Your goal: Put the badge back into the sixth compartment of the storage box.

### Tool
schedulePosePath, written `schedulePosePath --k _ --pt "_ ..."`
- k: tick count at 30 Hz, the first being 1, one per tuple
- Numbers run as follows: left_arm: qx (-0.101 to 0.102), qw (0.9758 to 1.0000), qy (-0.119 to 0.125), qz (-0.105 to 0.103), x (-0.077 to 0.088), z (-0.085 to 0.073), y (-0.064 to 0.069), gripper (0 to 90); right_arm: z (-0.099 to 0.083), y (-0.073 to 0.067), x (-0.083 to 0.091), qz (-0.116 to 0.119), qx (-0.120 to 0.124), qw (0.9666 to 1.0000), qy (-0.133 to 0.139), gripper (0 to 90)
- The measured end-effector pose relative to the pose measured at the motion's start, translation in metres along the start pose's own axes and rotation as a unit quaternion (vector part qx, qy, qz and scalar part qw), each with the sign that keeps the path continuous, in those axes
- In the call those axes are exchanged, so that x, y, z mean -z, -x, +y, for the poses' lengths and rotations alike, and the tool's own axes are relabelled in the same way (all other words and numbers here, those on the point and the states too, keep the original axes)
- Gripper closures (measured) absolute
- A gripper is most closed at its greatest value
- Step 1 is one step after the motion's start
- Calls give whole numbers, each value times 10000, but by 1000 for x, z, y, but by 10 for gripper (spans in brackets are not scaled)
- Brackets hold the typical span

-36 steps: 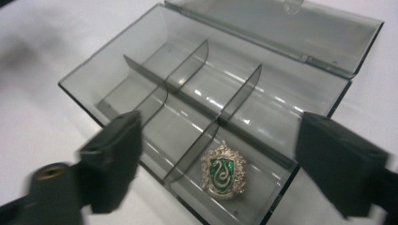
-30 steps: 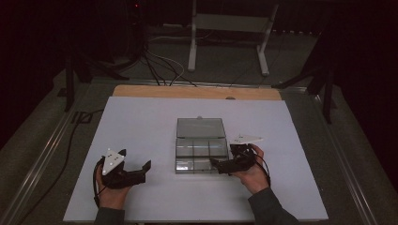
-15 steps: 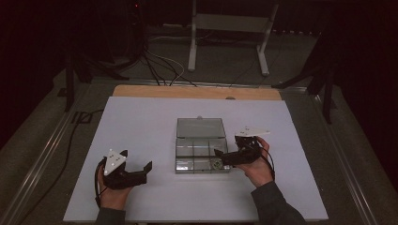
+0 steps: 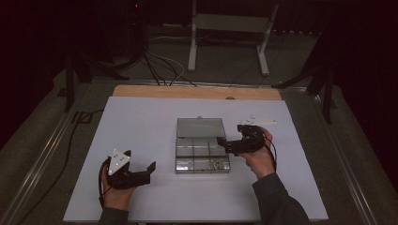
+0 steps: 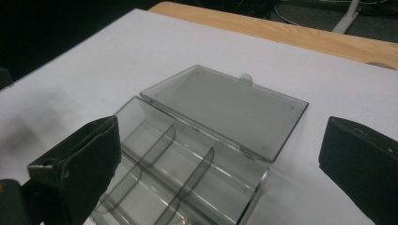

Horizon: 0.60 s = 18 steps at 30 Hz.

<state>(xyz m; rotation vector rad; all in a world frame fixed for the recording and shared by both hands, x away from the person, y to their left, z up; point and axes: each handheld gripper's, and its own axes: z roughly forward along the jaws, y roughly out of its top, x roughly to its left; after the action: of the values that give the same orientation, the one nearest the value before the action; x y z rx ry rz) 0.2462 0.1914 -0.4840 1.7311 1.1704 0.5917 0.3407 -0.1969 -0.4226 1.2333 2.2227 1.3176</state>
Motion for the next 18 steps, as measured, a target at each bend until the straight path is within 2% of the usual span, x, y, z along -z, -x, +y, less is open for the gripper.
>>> schedulePosePath --k 10,18 --pt "32 10000 -20 -1 -7 0 4 13 10 3 -11 -99 69 9999 113 0" --pt "-7 10000 -30 -28 -12 1 10 13 19 10 -18 -185 -14 9996 209 0"
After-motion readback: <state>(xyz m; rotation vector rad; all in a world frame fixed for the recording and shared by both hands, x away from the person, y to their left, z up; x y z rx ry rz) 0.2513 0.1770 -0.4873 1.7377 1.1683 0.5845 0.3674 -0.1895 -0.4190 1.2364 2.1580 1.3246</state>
